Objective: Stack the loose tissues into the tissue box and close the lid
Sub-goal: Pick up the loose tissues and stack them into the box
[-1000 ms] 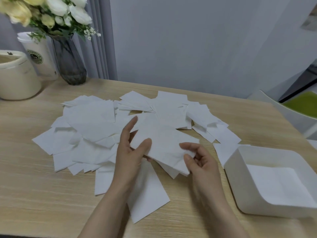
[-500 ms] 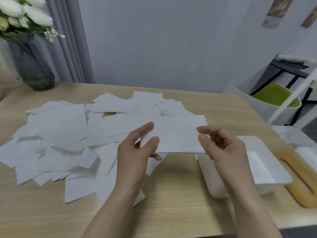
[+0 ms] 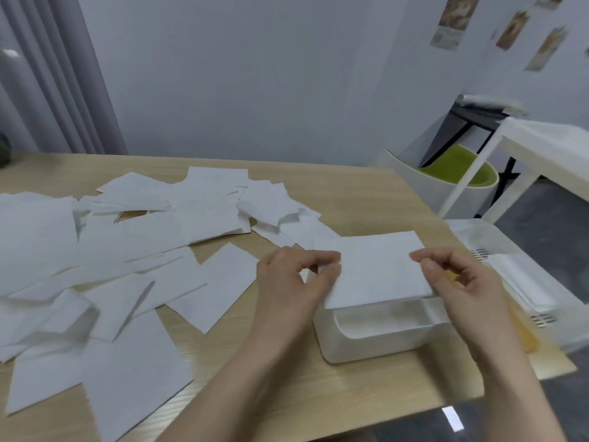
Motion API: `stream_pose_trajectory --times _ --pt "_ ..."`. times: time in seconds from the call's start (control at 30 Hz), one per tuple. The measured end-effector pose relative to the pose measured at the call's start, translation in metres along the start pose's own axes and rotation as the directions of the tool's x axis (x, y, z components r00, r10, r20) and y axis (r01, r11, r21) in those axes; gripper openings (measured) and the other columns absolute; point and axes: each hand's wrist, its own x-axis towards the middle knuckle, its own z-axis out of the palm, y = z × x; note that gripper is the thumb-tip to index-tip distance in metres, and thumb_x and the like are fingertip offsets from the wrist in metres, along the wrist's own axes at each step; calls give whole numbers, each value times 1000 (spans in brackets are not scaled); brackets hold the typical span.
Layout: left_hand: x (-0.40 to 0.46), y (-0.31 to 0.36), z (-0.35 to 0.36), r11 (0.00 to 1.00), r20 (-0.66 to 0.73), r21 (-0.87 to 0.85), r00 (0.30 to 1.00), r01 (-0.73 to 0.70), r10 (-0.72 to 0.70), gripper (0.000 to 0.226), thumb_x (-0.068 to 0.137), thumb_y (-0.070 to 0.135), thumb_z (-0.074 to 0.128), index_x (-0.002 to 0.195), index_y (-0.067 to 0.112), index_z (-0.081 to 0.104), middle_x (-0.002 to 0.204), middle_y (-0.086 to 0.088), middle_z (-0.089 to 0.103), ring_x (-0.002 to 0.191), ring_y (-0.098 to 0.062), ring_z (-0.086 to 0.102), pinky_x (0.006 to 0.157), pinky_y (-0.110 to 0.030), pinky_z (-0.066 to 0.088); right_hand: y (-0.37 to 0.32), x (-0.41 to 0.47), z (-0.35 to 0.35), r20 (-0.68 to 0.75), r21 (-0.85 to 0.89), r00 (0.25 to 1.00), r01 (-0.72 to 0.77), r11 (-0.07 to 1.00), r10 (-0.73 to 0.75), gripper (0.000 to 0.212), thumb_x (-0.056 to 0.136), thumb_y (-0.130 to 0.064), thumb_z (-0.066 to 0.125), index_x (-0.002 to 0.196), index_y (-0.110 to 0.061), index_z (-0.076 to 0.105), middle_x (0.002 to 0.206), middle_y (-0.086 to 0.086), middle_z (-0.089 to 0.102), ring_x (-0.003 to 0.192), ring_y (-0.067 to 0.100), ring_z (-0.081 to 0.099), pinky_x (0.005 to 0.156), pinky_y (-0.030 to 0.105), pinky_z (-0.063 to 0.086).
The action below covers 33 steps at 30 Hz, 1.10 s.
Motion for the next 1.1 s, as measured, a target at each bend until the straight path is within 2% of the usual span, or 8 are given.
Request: stream_pose_trajectory --times 0.07,0.13,0.27,0.43,0.6,0.87,1.0,1.1 --pt "2 -4 10 978 -10 167 992 -124 127 12 83 36 65 86 39 75 88 23 65 103 17 47 116 -30 7 6 2 -6 -11 -97 1000 15 995 -16 29 89 -15 64 86 -43 70 87 -23 67 97 8 57 95 41 42" --pt "4 -9 18 938 23 277 977 -209 211 19 80 40 59 87 37 77 88 27 64 107 14 46 113 -22 -14 9 2 -11 -10 -218 1000 14 976 -17 21 86 -25 65 84 -46 69 93 -29 64 108 13 53 105 49 34" --pt "3 -17 28 856 94 421 954 -299 286 22 84 41 55 85 35 76 66 25 61 108 5 52 112 -29 -23 16 0 -18 28 -431 997 72 899 -66 28 86 -19 67 73 -44 66 83 -31 63 103 -13 40 106 28 11" --pt "6 -7 24 742 245 592 948 -313 204 24 92 29 54 96 36 77 60 21 55 126 2 47 105 -35 -37 24 -2 -17 67 -522 991 134 842 -116 21 85 -21 71 77 -40 70 86 -23 59 104 -25 32 101 11 -5" --pt "12 3 21 611 386 691 912 -386 138 33 97 26 46 110 36 74 97 11 69 133 3 39 101 -37 -41 31 -2 -14 102 -577 988 155 802 -118 19 83 -19 72 78 -37 73 76 -23 54 97 -19 38 101 9 -16" --pt "21 2 21 395 554 765 832 -509 -1 39 97 27 36 107 29 74 90 9 67 123 -1 41 94 -41 -43 31 2 -15 164 -660 984 159 734 -65 15 86 -24 68 80 -38 73 82 -18 56 100 -5 40 109 25 -12" --pt "19 -1 20 384 553 760 832 -525 42 58 88 33 18 101 27 75 85 9 63 112 -6 43 98 -38 -39 28 3 -12 174 -710 984 147 688 -31 18 89 -24 65 79 -38 72 80 -16 61 103 1 45 110 30 -8" --pt "18 -6 19 428 548 731 831 -531 96 78 76 38 2 99 28 75 85 10 54 105 -6 41 111 -38 -21 26 3 -12 164 -716 986 128 687 -13 19 88 -22 66 77 -37 71 74 -20 57 101 7 47 106 30 2"
